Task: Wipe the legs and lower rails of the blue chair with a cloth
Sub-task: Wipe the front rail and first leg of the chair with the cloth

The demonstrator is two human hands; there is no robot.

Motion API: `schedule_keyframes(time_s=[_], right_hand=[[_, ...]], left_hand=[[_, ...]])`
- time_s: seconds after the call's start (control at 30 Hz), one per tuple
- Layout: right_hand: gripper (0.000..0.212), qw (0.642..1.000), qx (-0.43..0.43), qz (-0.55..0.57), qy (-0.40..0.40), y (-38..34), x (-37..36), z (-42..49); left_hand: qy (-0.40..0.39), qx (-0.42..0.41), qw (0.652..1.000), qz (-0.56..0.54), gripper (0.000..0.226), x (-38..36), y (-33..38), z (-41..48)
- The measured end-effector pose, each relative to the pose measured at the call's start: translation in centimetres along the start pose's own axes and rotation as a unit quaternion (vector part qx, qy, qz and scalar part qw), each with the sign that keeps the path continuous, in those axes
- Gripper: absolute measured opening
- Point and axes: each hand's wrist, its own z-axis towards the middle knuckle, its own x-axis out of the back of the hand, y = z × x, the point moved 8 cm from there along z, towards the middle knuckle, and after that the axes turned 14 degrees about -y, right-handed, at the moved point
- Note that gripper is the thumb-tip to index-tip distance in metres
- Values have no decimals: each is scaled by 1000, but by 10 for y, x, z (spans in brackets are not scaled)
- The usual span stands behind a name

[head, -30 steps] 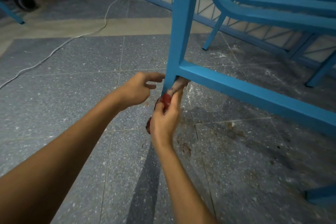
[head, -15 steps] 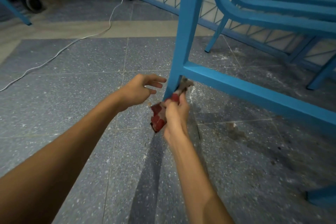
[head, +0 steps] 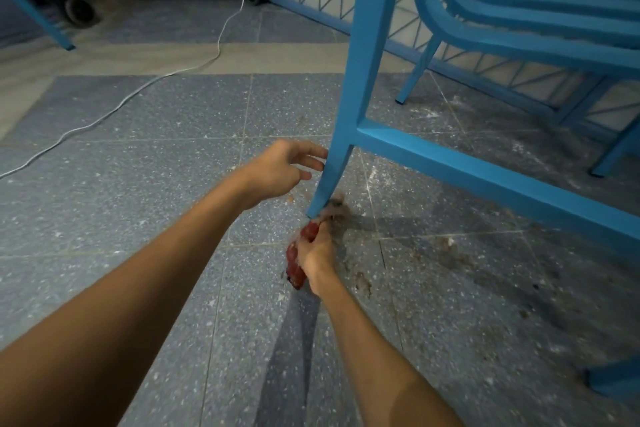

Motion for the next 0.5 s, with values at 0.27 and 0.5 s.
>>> schedule_keyframes(time_s=[0.27, 0.5], right_hand=[[41, 994, 101, 41, 18, -61, 26, -49], [67, 952, 270, 28, 141, -102, 37, -101]], left_hand=[[-1, -7, 1000, -1, 54, -3, 2, 3], [17, -23, 999, -30, 50, 3, 8, 0]])
